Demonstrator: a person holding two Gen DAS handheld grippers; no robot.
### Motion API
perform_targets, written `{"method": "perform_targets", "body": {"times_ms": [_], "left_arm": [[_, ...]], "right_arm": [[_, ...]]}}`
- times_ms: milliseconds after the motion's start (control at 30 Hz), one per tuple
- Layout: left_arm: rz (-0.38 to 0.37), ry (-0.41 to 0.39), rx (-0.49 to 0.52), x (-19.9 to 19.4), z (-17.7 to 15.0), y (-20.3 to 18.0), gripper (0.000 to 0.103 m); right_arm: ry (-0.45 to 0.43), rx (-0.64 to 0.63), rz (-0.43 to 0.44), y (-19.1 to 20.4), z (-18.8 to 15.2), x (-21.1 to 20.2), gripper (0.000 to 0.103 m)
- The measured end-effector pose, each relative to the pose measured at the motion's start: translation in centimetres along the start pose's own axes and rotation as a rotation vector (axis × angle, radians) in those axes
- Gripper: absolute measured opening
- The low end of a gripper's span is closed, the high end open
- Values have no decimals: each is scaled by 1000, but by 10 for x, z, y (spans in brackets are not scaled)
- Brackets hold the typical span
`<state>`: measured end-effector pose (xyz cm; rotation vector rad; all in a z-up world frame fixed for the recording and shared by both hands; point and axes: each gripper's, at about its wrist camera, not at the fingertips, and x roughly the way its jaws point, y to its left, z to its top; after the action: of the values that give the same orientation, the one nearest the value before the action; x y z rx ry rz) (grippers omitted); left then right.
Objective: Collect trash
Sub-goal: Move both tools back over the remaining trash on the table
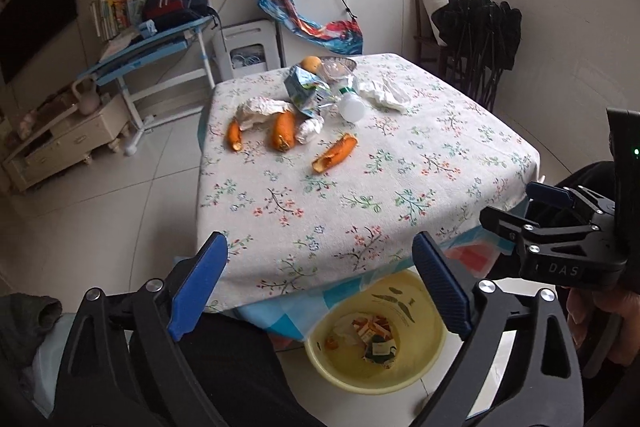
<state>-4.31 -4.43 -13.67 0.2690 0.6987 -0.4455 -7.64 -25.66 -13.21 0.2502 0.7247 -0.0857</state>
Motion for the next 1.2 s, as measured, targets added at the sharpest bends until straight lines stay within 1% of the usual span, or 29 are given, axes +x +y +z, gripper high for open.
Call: {"method": "perform_targets", "body": {"times_ms": [167,367,833,1200], "left_arm": [[55,-43,-11,-10,8,7,93],[71,-56,-9,-11,9,8,94],[75,-56,-18,-3,12,11,94],[63,-40,-74,21,18,30,94]], "right_arm": [[-4,-8,6,1,-2,-1,91],[-1,-18,20,5,-3,1,91],[6,-56,37,15,-6,6,91],[10,-46,46,14,-5,12,91]]}}
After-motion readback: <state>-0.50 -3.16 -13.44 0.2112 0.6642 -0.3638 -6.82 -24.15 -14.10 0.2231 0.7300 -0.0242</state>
